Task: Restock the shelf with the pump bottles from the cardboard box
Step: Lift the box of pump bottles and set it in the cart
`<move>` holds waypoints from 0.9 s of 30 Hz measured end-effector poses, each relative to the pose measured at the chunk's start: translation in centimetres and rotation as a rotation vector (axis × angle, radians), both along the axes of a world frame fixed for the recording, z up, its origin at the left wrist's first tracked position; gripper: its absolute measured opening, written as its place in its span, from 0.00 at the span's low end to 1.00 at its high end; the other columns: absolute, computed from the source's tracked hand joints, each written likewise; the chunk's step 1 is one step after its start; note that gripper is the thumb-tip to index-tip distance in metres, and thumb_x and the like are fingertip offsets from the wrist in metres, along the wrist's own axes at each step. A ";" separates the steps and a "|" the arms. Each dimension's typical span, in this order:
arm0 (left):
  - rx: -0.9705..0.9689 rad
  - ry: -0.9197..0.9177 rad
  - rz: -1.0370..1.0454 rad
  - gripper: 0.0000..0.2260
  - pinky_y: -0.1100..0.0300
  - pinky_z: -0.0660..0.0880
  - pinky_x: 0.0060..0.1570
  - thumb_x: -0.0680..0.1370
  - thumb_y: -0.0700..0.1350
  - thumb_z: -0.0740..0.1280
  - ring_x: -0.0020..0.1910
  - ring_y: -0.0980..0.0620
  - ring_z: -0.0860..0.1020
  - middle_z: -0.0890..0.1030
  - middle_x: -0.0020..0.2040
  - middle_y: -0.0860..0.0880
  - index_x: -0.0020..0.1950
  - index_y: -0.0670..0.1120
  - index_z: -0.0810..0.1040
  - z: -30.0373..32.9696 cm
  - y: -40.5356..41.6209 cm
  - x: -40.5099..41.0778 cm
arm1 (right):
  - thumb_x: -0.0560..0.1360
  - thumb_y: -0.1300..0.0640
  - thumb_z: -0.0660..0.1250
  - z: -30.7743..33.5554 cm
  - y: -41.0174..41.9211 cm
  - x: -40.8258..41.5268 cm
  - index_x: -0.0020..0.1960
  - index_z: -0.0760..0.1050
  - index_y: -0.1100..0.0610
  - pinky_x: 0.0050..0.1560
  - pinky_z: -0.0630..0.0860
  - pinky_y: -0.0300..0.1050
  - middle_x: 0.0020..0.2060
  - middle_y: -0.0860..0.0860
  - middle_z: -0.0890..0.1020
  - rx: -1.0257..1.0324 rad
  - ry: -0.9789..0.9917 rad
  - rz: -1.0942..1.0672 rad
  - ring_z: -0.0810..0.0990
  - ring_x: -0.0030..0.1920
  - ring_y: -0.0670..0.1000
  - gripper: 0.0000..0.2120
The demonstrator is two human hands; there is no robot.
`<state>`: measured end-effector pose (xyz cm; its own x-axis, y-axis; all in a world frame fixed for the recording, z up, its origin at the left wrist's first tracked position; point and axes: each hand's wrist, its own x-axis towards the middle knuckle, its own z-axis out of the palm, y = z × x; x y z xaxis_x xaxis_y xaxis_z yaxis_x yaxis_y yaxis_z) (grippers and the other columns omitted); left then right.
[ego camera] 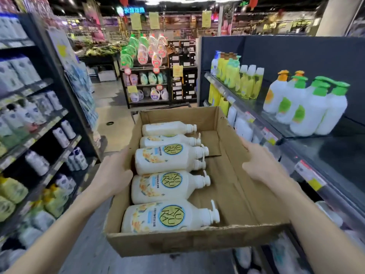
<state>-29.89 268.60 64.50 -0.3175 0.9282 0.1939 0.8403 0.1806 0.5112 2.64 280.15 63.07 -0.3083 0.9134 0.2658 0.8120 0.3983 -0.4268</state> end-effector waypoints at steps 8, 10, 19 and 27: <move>-0.004 -0.012 -0.029 0.24 0.52 0.75 0.48 0.72 0.34 0.61 0.55 0.40 0.79 0.83 0.55 0.45 0.67 0.48 0.70 -5.7 22.5 -5.4 | 0.68 0.67 0.60 -6.5 25.2 -4.8 0.79 0.55 0.42 0.30 0.66 0.48 0.42 0.57 0.79 -0.026 -0.005 0.047 0.75 0.37 0.59 0.43; -0.002 -0.061 -0.013 0.21 0.52 0.75 0.47 0.72 0.34 0.62 0.53 0.41 0.80 0.83 0.54 0.45 0.64 0.47 0.72 -7.1 27.4 -6.5 | 0.68 0.67 0.62 -7.7 30.4 -6.2 0.79 0.56 0.43 0.28 0.66 0.46 0.41 0.56 0.79 -0.043 0.005 0.060 0.74 0.35 0.58 0.44; -0.043 -0.265 0.140 0.30 0.70 0.72 0.30 0.74 0.42 0.63 0.27 0.62 0.75 0.83 0.37 0.53 0.74 0.59 0.60 -19.8 41.7 -10.5 | 0.71 0.66 0.65 -16.9 45.8 -13.5 0.78 0.49 0.40 0.27 0.60 0.31 0.28 0.44 0.70 -0.241 -0.011 0.083 0.68 0.26 0.43 0.44; -0.364 -0.243 0.362 0.43 0.58 0.71 0.25 0.72 0.40 0.66 0.25 0.55 0.75 0.79 0.29 0.51 0.78 0.59 0.44 -33.2 47.2 -13.0 | 0.70 0.57 0.61 -27.5 52.6 -18.8 0.75 0.47 0.31 0.29 0.64 0.33 0.23 0.40 0.71 -0.438 0.023 0.109 0.72 0.25 0.43 0.41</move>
